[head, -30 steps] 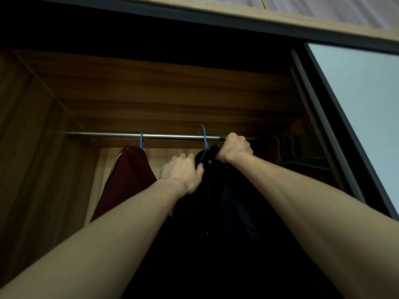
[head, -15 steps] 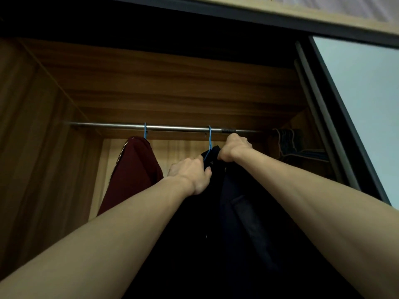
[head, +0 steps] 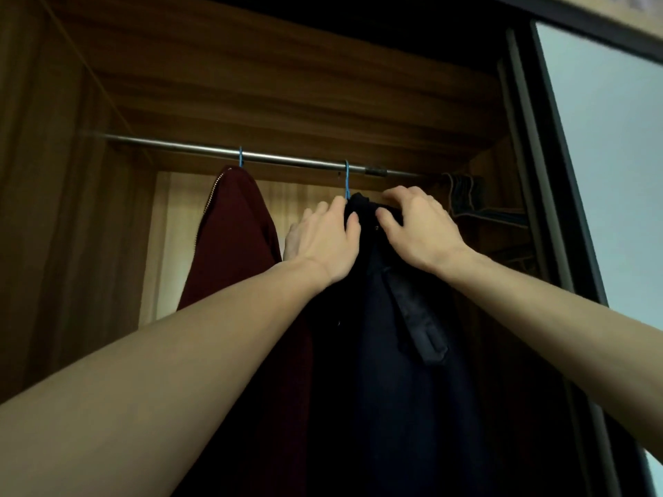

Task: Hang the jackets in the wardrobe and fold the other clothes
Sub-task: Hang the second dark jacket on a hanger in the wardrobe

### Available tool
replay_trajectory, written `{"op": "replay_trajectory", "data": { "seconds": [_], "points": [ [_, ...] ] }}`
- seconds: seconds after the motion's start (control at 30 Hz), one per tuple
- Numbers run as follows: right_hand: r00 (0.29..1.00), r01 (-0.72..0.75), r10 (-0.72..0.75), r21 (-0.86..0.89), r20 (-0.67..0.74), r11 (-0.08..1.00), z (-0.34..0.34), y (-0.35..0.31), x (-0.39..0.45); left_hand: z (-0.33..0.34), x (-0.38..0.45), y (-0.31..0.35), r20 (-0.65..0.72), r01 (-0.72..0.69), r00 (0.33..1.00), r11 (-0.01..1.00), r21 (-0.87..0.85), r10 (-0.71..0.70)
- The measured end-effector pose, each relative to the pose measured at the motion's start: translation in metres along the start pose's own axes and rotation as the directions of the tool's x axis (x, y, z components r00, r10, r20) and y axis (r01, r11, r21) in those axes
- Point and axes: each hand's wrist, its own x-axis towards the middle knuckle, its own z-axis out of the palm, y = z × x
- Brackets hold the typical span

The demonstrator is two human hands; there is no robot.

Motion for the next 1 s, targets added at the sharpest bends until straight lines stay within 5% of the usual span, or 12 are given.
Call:
{"op": "replay_trajectory", "data": {
  "seconds": [0.17, 0.43, 0.67, 1.0],
  "points": [
    [0.995, 0.02, -0.022, -0.019, -0.101, 1.0, -0.009, 0.004, -0.051, -0.009, -0.023, 0.009, 0.031, -0.039, 0.999, 0.996, -0.081, 0.041],
    [0.998, 0.048, -0.056, -0.159, -0.043, 0.986, -0.05, 0.013, -0.136, -0.017, -0.102, 0.03, 0.081, -0.048, 0.995, 0.988, -0.145, 0.06],
    [0.999, 0.004, 0.007, -0.221, 0.046, 0.975, -0.097, 0.018, -0.242, -0.047, -0.226, 0.055, 0.071, -0.11, 0.989, 0.972, -0.205, 0.127],
    [0.977, -0.127, 0.171, -0.296, 0.126, 0.947, -0.17, 0.004, -0.436, -0.078, -0.428, 0.089, 0.224, 0.011, 0.974, 0.972, -0.234, 0.043]
  ]
}}
